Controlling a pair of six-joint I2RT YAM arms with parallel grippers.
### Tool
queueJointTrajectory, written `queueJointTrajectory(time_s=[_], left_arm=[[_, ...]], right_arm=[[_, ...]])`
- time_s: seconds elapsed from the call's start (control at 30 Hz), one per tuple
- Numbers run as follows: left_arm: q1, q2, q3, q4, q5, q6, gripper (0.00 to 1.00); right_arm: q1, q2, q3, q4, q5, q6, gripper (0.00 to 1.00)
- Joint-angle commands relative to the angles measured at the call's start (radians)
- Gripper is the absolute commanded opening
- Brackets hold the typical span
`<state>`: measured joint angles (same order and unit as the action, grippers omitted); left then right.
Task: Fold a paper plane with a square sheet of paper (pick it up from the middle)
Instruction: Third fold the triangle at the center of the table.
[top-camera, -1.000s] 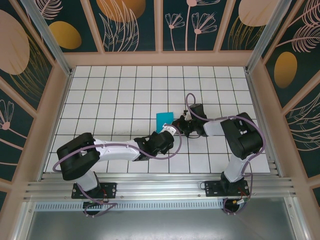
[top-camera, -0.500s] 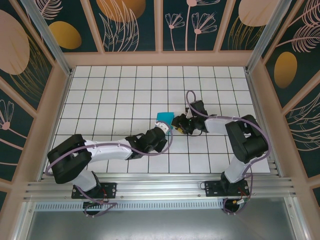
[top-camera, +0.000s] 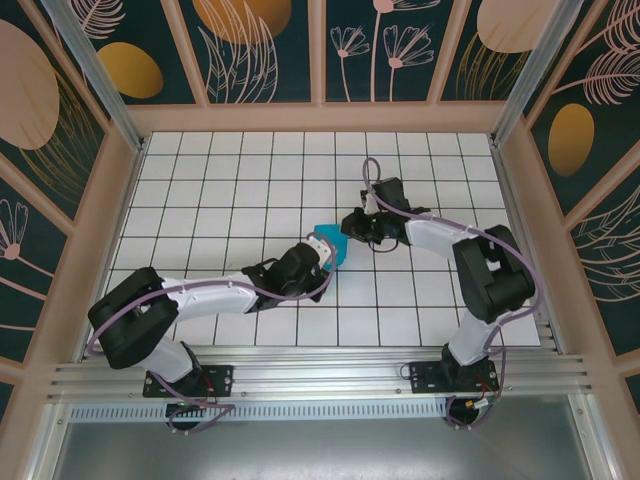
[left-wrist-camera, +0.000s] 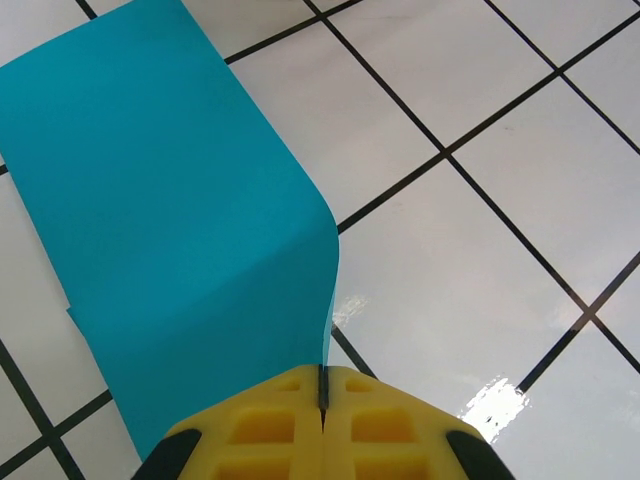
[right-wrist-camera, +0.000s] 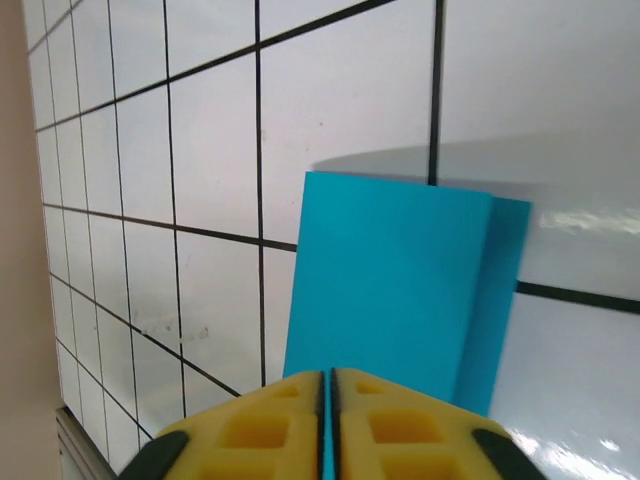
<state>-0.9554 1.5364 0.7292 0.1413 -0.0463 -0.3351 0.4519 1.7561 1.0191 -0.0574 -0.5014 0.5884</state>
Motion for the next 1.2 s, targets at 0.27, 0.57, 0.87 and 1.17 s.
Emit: queueJointTrajectory(time_s=[0.27, 0.57, 0.87, 1.17], left_arm=[[0.043, 0.009, 0.012, 0.001, 0.067, -0.014, 0.00], [0.104, 0.049, 0.033, -0.009, 0.116, -0.022, 0.00], [0.171, 0.083, 0.054, -0.022, 0.121, -0.010, 0.00], [0.180, 0.133, 0.080, -0.035, 0.110, -0.006, 0.00]], right_arm=[[0.041, 0.245, 0.194, -0.195, 0.046, -0.176, 0.08], [0.054, 0.271, 0.190, -0.211, 0.061, -0.235, 0.08], [0.060, 0.287, 0.197, -0.220, 0.075, -0.249, 0.08], [0.062, 0.294, 0.204, -0.223, 0.079, -0.241, 0.09]])
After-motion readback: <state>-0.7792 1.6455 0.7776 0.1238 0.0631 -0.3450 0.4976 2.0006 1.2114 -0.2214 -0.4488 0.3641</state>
